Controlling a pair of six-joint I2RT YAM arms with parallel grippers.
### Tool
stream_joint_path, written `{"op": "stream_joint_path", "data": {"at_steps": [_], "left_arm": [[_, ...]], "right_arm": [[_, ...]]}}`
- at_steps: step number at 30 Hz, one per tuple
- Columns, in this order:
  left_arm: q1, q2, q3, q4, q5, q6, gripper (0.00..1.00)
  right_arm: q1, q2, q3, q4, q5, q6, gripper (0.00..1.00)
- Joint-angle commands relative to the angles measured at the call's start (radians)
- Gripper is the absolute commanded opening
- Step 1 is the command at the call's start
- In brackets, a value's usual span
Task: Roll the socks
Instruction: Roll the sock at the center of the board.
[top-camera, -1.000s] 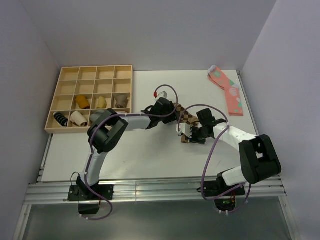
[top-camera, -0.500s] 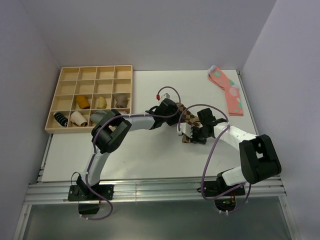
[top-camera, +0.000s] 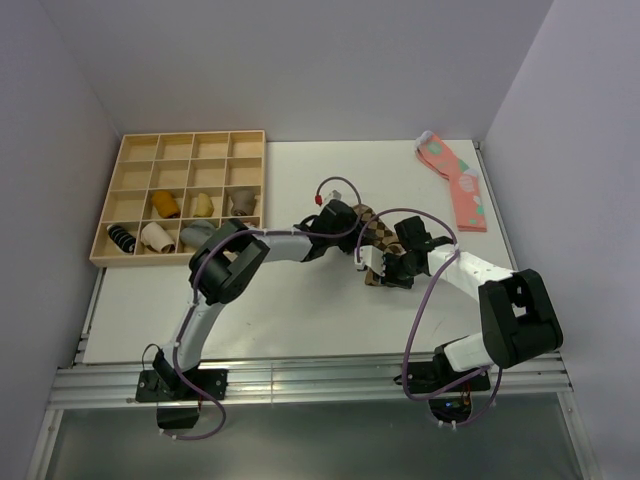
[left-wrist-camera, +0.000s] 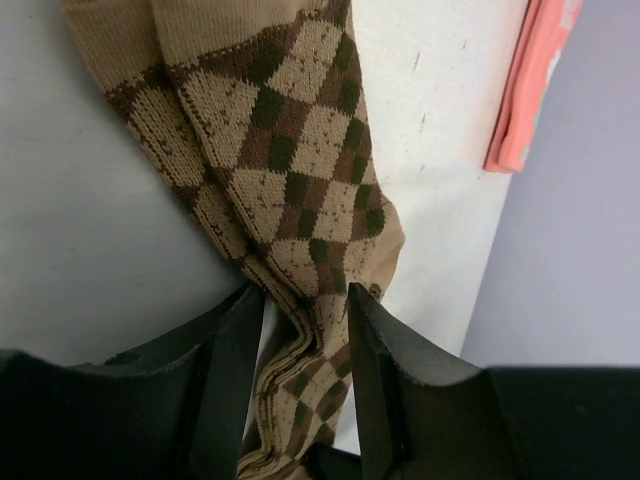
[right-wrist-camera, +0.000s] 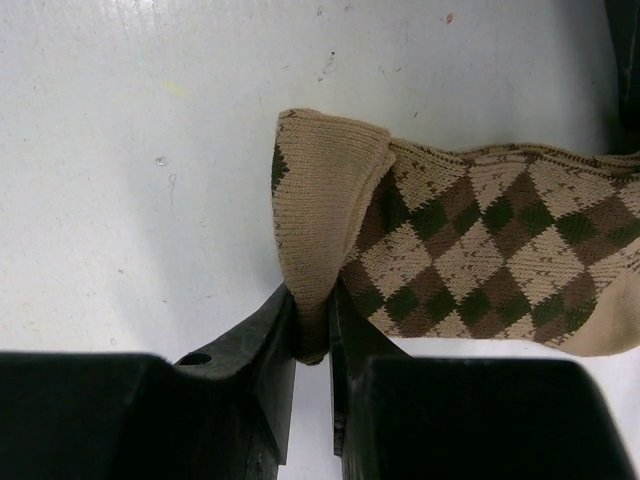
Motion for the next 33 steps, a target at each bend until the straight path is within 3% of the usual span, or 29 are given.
{"op": "stream_joint_path", "data": {"at_steps": [1, 7, 17, 26, 33], "left_arm": [[-0.013, 0.063, -0.014, -0.047, 0.01, -0.03, 0.46], [-0.012, 0.077, -0.023, -0.015, 0.013, -0.056, 0.36], [0.003, 0.097, -0.073, 0.071, -0.011, -0.076, 0.0], [0.037, -0.026, -0.261, 0.171, -0.116, -0.047, 0.0], [0.063, -0.113, -0.351, 0.175, -0.18, -0.003, 0.0]], "right_arm": [[-0.011, -0.007, 0.02, -0.046, 0.025, 0.006, 0.04], [-0.012, -0.001, 0.021, -0.044, 0.026, 0.004, 0.04], [-0.015, -0.002, 0.043, -0.053, 0.014, 0.018, 0.04], [-0.041, 0.093, 0.179, -0.211, -0.054, 0.014, 0.03], [-0.046, 0.24, 0.354, -0.432, -0.127, 0.008, 0.03]]}}
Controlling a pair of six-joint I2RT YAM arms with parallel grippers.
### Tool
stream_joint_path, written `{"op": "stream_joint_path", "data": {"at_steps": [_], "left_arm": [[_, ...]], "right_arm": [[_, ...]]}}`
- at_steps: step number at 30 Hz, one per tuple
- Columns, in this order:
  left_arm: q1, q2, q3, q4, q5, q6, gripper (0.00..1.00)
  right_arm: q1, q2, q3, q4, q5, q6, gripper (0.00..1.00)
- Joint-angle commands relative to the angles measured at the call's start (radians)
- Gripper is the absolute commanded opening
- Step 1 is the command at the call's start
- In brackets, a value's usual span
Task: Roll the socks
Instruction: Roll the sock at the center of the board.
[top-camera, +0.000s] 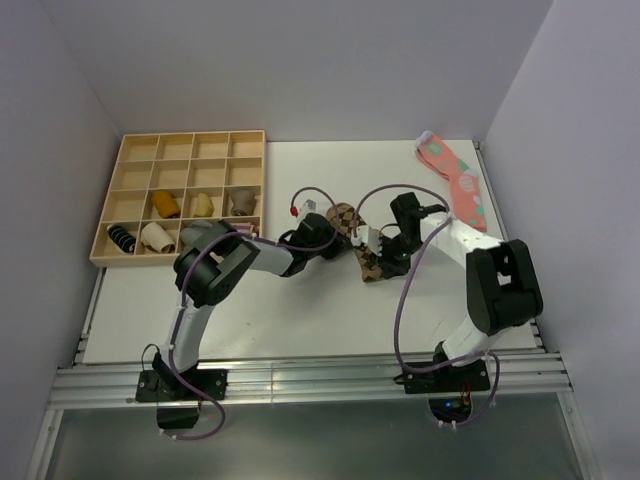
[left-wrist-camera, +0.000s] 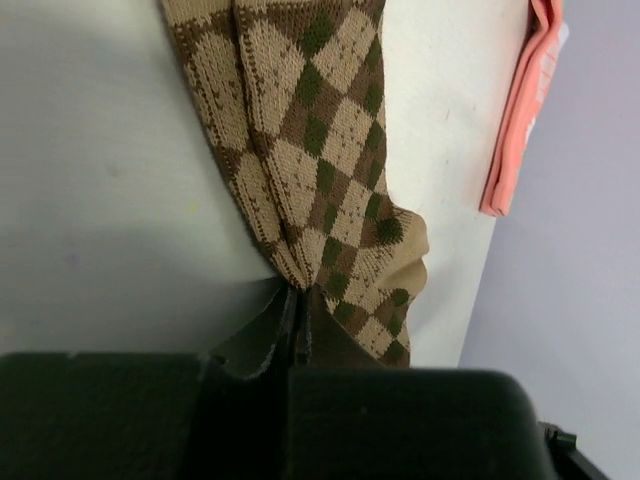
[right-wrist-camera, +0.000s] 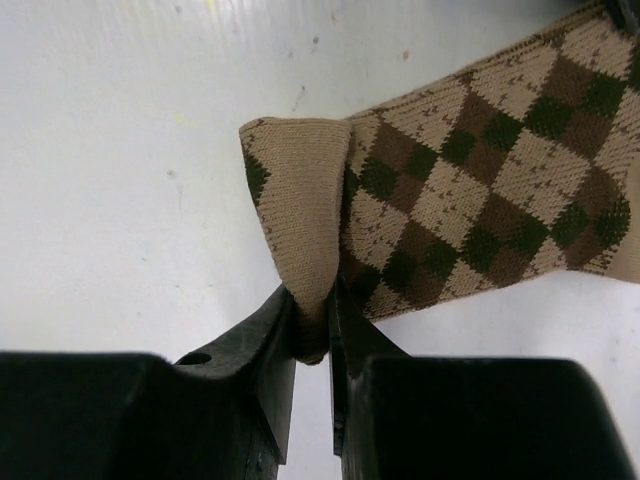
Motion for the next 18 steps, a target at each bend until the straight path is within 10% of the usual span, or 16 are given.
{"op": "stream_joint_path", "data": {"at_steps": [1, 18], "left_arm": [[0.02, -0.039, -0.065, -0.117, -0.122, 0.079, 0.0], [0.048, -0.157, -0.154, -0.145, -0.203, 0.211, 0.0]], "right_arm": [[-0.011, 0.077, 0.103, -0.195, -0.068, -0.001, 0.03], [-0.016, 0.465, 0.473, -0.628, -0.191, -0.004, 0.04]]}}
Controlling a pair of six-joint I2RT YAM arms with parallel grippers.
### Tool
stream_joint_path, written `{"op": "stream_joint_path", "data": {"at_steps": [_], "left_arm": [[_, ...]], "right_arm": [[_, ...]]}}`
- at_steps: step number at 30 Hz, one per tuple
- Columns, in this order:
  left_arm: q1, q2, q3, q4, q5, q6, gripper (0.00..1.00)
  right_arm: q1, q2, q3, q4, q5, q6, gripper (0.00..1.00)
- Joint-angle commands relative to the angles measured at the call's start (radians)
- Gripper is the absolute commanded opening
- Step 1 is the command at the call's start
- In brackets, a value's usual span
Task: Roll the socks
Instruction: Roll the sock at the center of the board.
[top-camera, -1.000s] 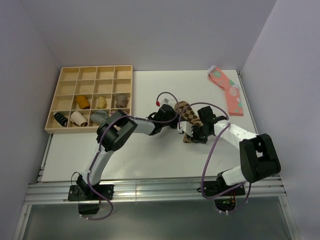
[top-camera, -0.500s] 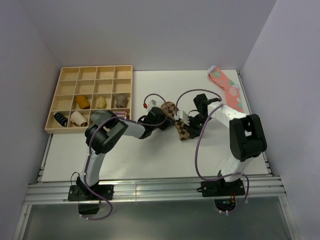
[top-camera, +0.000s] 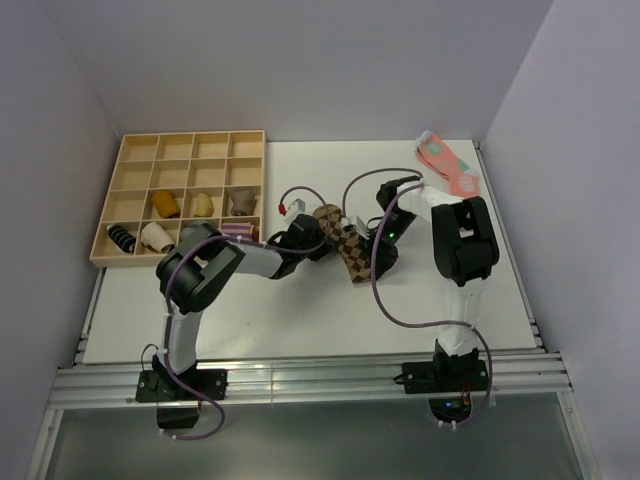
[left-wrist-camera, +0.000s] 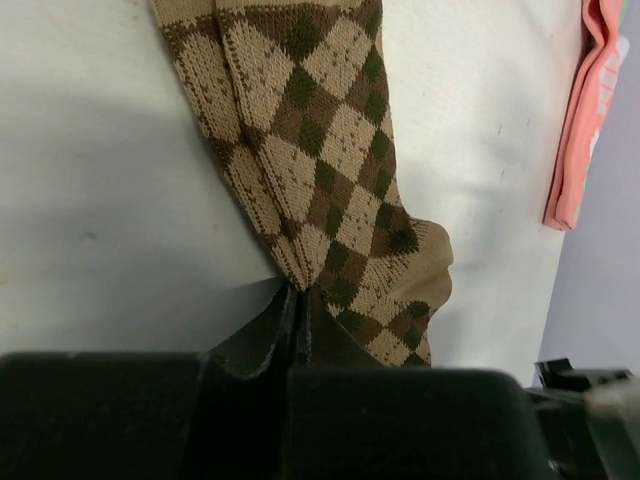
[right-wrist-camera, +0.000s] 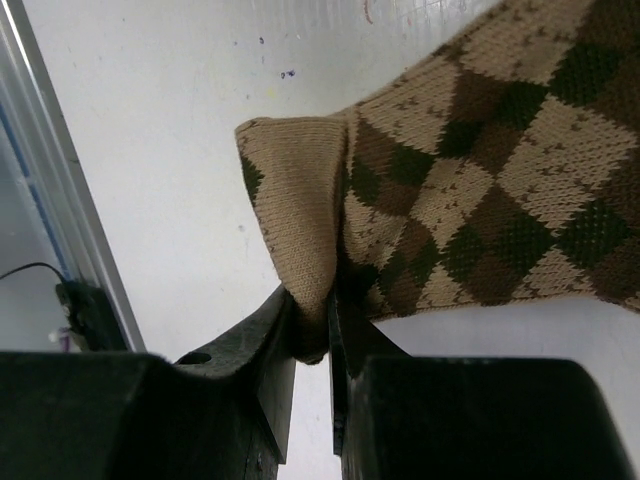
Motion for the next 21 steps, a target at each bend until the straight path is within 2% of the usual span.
{"op": "stream_joint_path", "data": {"at_steps": [1, 9, 15, 21], "left_arm": [[0.026, -0.035, -0.051, -0.064, -0.098, 0.062, 0.0], [0.023, -0.054, -0.109, -0.01, -0.106, 0.116, 0.0], [0.002, -0.075, -0.143, 0.065, -0.143, 0.212, 0.0], [-0.02, -0.106, -0.183, 0.127, -0.164, 0.274, 0.11]], "right_arm": [[-0.01, 0.049, 0.054, -0.193, -0.02, 0.047, 0.04], [-0.007, 0.091, 0.096, -0.112, -0.018, 0.229, 0.03], [-0.004, 0.14, 0.16, -0.158, 0.016, 0.309, 0.02], [0.001, 0.177, 0.149, -0.147, 0.061, 0.349, 0.01]]}}
